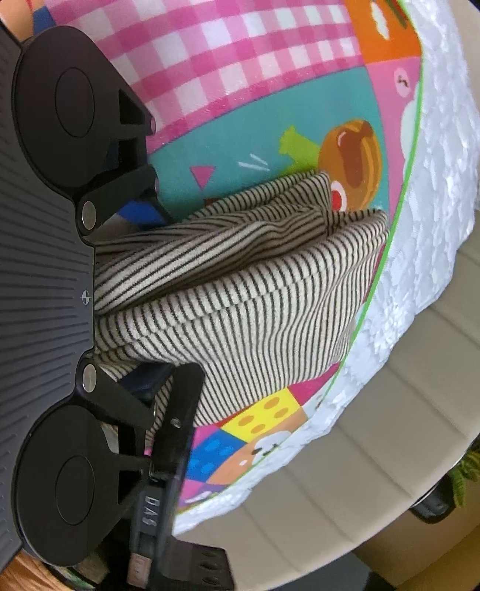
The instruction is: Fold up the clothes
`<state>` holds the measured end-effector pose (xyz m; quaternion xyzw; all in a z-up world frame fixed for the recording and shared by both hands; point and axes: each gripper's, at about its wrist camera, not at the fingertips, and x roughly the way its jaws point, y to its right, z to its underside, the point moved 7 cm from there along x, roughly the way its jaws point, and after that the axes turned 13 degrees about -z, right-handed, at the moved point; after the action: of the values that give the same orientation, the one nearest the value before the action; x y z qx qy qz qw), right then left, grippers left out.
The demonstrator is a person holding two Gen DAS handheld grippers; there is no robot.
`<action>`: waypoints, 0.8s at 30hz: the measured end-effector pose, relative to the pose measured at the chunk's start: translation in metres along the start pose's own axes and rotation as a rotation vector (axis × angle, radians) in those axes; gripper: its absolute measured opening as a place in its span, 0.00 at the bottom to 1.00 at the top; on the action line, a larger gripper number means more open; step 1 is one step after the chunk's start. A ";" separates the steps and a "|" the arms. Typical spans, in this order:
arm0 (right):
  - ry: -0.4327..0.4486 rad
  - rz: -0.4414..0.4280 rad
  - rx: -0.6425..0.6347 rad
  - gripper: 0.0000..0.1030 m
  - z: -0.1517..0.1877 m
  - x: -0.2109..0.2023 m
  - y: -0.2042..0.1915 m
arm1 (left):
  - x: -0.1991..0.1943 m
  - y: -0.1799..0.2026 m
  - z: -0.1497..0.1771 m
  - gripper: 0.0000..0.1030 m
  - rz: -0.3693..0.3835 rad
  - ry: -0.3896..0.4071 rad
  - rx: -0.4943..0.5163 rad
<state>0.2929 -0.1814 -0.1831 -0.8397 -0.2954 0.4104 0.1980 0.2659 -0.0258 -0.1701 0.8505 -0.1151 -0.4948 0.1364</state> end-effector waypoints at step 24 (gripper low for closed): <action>0.027 0.103 -0.147 0.77 -0.015 -0.031 0.002 | -0.019 -0.010 -0.019 0.88 -0.030 0.011 -0.086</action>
<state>0.2905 -0.2048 -0.1574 -0.8715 -0.2785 0.3860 0.1183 0.2745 -0.0084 -0.1491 0.8481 -0.0804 -0.4967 0.1659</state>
